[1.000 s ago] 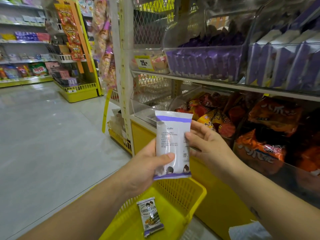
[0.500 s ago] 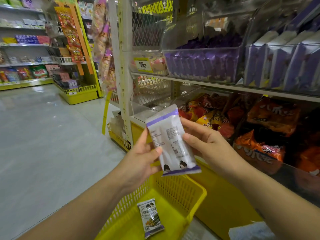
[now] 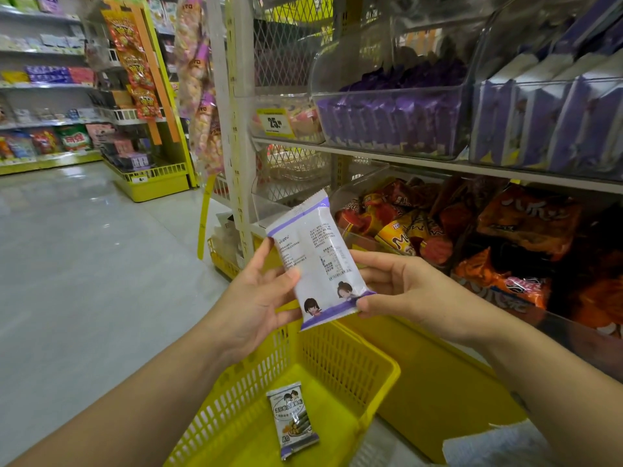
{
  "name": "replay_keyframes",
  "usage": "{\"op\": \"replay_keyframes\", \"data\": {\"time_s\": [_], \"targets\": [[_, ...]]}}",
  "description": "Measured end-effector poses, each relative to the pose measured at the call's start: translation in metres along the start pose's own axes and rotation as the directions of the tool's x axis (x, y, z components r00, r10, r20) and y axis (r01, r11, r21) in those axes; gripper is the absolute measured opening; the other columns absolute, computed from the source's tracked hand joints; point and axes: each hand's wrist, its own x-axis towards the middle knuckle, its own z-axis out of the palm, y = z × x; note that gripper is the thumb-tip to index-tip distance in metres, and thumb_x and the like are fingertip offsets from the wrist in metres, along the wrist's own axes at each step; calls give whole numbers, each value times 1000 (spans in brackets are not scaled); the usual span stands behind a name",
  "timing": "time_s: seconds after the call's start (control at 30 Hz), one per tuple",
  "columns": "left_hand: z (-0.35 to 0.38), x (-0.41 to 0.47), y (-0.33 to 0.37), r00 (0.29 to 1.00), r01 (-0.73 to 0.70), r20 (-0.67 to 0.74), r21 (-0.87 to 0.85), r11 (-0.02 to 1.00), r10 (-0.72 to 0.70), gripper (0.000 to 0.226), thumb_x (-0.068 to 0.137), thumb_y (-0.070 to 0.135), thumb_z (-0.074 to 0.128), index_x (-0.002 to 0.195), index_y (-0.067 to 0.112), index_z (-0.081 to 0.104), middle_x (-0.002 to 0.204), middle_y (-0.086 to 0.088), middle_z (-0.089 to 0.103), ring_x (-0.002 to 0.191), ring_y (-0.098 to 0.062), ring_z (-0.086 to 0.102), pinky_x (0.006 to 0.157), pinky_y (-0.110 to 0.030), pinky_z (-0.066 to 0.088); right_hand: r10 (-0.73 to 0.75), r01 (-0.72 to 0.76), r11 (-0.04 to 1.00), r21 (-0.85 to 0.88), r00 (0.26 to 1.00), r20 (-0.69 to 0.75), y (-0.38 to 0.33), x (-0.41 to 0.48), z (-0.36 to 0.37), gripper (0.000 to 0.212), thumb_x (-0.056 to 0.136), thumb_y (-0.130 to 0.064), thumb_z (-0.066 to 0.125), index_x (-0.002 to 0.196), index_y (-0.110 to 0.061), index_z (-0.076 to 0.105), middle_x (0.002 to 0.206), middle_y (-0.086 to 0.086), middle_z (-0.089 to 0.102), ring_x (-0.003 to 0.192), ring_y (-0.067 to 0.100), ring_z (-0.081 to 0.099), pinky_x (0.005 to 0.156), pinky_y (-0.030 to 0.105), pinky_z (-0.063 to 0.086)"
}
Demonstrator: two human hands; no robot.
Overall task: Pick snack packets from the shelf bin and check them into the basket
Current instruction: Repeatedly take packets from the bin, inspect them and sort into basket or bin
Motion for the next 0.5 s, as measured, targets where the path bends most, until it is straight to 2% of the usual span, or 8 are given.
{"op": "replay_keyframes", "data": {"time_s": [0.1, 0.2, 0.27, 0.37, 0.5], "targets": [[1, 0, 1, 999, -28, -21, 22, 999, 29, 84, 74, 12, 68, 138, 50, 30, 113, -5, 72, 103, -26, 70, 67, -43, 60, -42, 34, 990, -135, 998, -57, 2, 1, 4, 64, 85, 7, 63, 135, -29, 45, 118, -5, 69, 109, 13, 65, 85, 29, 56], [3, -2, 0, 999, -41, -32, 48, 998, 43, 75, 73, 12, 69, 135, 41, 38, 112, -3, 72, 103, -24, 70, 67, -42, 60, -85, 40, 956, -290, 986, -141, 8, 4, 10, 69, 81, -2, 72, 135, -35, 45, 119, -11, 67, 108, 5, 64, 91, 33, 54], [5, -3, -2, 999, -40, -27, 84, 996, 43, 69, 72, 13, 71, 133, 32, 44, 114, -2, 72, 104, -24, 70, 68, -42, 59, -101, 42, 948, -314, 980, -172, 13, 5, 15, 74, 75, -6, 78, 135, -33, 46, 120, -14, 66, 107, 1, 63, 93, 31, 53], [7, -5, -5, 998, -52, -27, 130, 990, 56, 66, 68, 15, 75, 128, 28, 51, 115, -2, 71, 104, -22, 69, 68, -41, 59, -146, 63, 921, -385, 971, -189, 18, 8, 23, 81, 68, -12, 84, 135, -36, 44, 119, -20, 64, 104, -8, 60, 87, 15, 50], [12, -8, -7, 996, -63, -42, 206, 977, 73, 69, 64, 21, 78, 127, 30, 53, 113, -2, 70, 99, -21, 71, 67, -40, 59, -155, 90, 939, -332, 972, -175, 23, 10, 33, 81, 65, -12, 87, 125, -46, 44, 113, -27, 64, 101, -8, 62, 76, 11, 51]]}}
